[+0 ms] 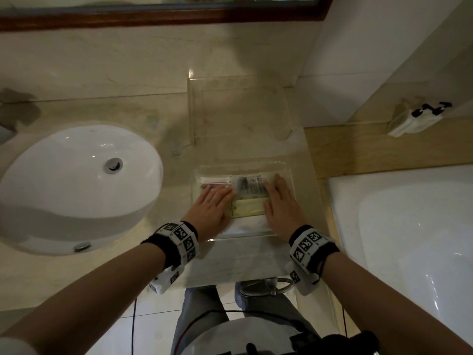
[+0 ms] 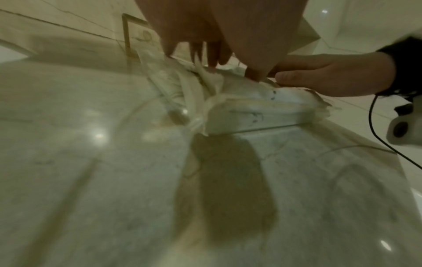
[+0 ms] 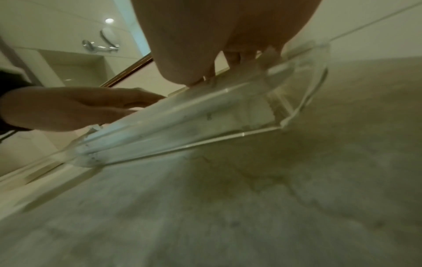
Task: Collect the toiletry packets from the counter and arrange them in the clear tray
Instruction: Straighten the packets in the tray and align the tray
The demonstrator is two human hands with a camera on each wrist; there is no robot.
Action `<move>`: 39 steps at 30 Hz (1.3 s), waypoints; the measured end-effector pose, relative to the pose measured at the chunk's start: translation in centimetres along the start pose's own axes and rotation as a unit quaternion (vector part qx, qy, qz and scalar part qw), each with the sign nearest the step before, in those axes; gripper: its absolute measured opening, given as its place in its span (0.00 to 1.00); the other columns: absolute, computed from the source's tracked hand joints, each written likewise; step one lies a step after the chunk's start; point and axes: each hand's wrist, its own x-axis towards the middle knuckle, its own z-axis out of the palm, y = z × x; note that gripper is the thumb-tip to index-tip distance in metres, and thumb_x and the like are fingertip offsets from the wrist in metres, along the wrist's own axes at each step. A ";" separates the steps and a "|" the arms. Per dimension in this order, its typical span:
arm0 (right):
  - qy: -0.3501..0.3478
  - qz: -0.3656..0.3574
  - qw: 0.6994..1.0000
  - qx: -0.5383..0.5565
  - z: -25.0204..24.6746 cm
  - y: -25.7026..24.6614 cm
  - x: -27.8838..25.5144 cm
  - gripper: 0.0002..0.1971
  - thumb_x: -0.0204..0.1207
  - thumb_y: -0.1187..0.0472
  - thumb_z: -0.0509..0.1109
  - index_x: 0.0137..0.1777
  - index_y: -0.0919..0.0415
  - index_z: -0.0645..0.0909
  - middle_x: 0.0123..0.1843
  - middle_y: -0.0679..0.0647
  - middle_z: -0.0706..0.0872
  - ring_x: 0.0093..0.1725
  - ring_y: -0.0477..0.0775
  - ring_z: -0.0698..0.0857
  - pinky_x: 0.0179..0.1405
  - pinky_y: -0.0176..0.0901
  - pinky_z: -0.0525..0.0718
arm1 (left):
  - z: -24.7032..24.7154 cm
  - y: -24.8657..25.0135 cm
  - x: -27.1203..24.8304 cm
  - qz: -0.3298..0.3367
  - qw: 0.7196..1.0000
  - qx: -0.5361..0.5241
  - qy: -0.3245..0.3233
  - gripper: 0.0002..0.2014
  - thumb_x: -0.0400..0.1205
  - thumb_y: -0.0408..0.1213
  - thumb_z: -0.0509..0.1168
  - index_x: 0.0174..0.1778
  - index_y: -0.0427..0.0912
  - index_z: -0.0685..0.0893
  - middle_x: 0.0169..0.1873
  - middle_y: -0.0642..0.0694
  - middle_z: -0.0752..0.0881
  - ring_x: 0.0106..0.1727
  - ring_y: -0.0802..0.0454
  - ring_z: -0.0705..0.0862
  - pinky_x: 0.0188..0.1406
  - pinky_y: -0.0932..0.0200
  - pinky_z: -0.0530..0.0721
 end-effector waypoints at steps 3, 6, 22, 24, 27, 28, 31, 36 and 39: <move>-0.005 -0.054 0.998 -0.036 -0.1 0.0 -0.1 0.26 0.84 0.52 0.48 0.82 0.46 0.50 0.85 0.52 0.41 0.84 0.54 0.42 0.84 0.55 0.46 | -0.7 0.4 0.0 -0.068 0.998 -0.016 0.011 0.31 0.82 0.51 0.50 0.79 0.37 0.62 0.78 0.39 0.67 0.81 0.41 0.64 0.83 0.44 0.51; -0.024 -0.067 0.997 -0.019 -0.1 0.1 0.2 0.24 0.85 0.51 0.48 0.81 0.42 0.53 0.86 0.51 0.43 0.84 0.53 0.42 0.83 0.54 0.45 | -1.5 0.4 -0.3 -0.143 0.988 -0.033 -0.041 0.32 0.85 0.54 0.46 0.82 0.38 0.52 0.83 0.41 0.53 0.84 0.43 0.49 0.85 0.47 0.47; 0.123 0.087 0.969 0.197 -3.8 3.8 -1.4 0.08 0.79 0.64 0.62 0.55 0.64 0.79 0.54 0.59 0.81 0.53 0.59 0.81 0.48 0.40 0.73 | -4.0 -1.9 -2.2 -0.344 0.900 -0.255 0.084 0.17 0.83 0.38 0.59 0.64 0.32 0.78 0.62 0.34 0.80 0.63 0.37 0.79 0.66 0.48 0.74; 0.044 0.167 0.950 0.262 -4.1 4.4 -1.5 0.07 0.79 0.61 0.63 0.55 0.61 0.77 0.50 0.56 0.82 0.48 0.57 0.82 0.45 0.44 0.77 | -4.3 -2.4 -2.4 -0.411 0.843 -0.348 0.009 0.10 0.83 0.35 0.59 0.53 0.34 0.82 0.50 0.34 0.84 0.52 0.40 0.83 0.55 0.48 0.79; 0.021 0.208 0.912 0.353 -4.4 5.1 -0.8 0.04 0.78 0.64 0.66 0.50 0.62 0.75 0.48 0.61 0.83 0.41 0.57 0.82 0.39 0.44 0.81 | -4.4 -1.7 -2.3 -0.481 0.705 -0.521 -0.006 0.09 0.83 0.31 0.58 0.38 0.36 0.79 0.38 0.37 0.82 0.35 0.44 0.80 0.31 0.58 0.84; 0.023 0.217 0.902 0.373 -4.6 5.2 -0.6 0.03 0.77 0.64 0.66 0.47 0.62 0.74 0.47 0.62 0.84 0.38 0.57 0.82 0.37 0.45 0.81 | -4.4 -1.4 -2.4 -0.499 0.669 -0.551 0.004 0.09 0.83 0.30 0.58 0.37 0.36 0.78 0.36 0.39 0.82 0.32 0.47 0.80 0.22 0.64 0.83; -0.012 0.229 0.907 0.353 -4.7 5.3 -0.1 0.04 0.76 0.59 0.68 0.43 0.58 0.77 0.41 0.58 0.85 0.38 0.56 0.83 0.45 0.51 0.84 | -4.3 -0.7 -2.3 -0.519 0.625 -0.582 0.030 0.04 0.83 0.28 0.58 0.47 0.34 0.78 0.35 0.42 0.81 0.32 0.51 0.79 0.17 0.66 0.82; -0.034 0.219 0.922 0.319 -4.5 4.9 -0.4 0.06 0.77 0.57 0.68 0.46 0.60 0.79 0.42 0.58 0.84 0.37 0.52 0.79 0.34 0.37 0.76 | -4.2 -0.4 -2.4 -0.544 0.575 -0.609 0.043 0.05 0.82 0.27 0.59 0.43 0.36 0.79 0.37 0.42 0.81 0.32 0.52 0.78 0.29 0.63 0.78; -0.016 0.231 0.909 0.347 -4.1 4.6 -0.3 0.08 0.75 0.56 0.71 0.37 0.54 0.76 0.44 0.57 0.83 0.44 0.56 0.81 0.51 0.49 0.80 | -3.9 -0.7 -2.2 -0.542 0.576 -0.610 0.047 0.07 0.81 0.26 0.62 0.53 0.35 0.81 0.43 0.39 0.83 0.38 0.48 0.81 0.35 0.60 0.81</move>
